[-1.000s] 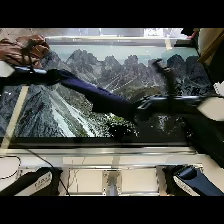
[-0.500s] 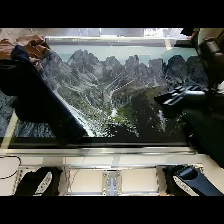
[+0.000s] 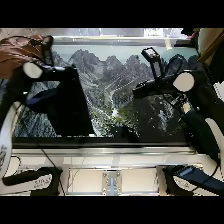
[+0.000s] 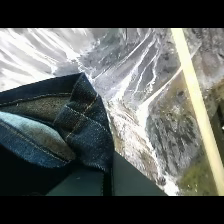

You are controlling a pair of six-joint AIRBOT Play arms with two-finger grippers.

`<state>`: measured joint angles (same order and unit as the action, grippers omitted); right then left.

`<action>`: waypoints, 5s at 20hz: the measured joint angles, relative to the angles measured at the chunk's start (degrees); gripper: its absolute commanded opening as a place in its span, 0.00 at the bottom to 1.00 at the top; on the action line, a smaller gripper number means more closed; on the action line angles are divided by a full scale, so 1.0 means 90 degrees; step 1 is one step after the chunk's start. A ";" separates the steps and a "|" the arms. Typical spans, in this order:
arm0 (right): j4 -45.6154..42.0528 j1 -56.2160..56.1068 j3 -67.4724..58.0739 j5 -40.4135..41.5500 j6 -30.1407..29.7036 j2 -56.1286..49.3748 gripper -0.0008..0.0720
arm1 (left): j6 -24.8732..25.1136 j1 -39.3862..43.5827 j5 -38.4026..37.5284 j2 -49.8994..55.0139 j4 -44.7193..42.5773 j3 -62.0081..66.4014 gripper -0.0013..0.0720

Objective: Fold the clothes and pants, and hang the long-sleeved shirts on hangers.

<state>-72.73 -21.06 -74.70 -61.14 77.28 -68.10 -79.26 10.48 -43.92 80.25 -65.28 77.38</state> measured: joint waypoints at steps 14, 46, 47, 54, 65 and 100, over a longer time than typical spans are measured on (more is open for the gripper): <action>0.1343 -0.0019 0.0634 0.0517 -0.0542 -0.1044 0.68 | -0.0066 0.0168 0.0284 0.0634 -0.0255 0.1090 0.78; 0.5501 -0.1642 -0.0209 0.0262 -0.1037 -0.4464 0.27 | -0.0622 -0.2516 -0.1736 -0.1144 -0.0214 -0.2620 0.78; 0.5510 -0.1661 -0.0209 0.0277 -0.1039 -0.4466 0.09 | -0.0602 -0.2518 -0.1727 -0.1144 -0.0194 -0.2620 0.78; 0.5202 -0.1163 -0.0639 -0.0335 -0.1158 -0.4333 0.05 | -0.0576 -0.2518 -0.1698 -0.1146 -0.0131 -0.2620 0.78; 0.2681 0.1377 -0.0991 -0.0554 -0.0498 -0.2960 0.05 | -0.0576 -0.2516 -0.1770 -0.2023 0.0109 -0.2620 0.78; 0.3742 0.1955 0.2152 -0.0274 -0.2147 -0.1715 0.73 | 0.2421 -0.1829 -0.1239 0.0474 0.2307 -0.2620 0.58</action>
<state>-39.05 -3.46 -55.33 -63.61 57.95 -83.53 -57.47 -5.98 -55.07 84.51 -44.51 53.80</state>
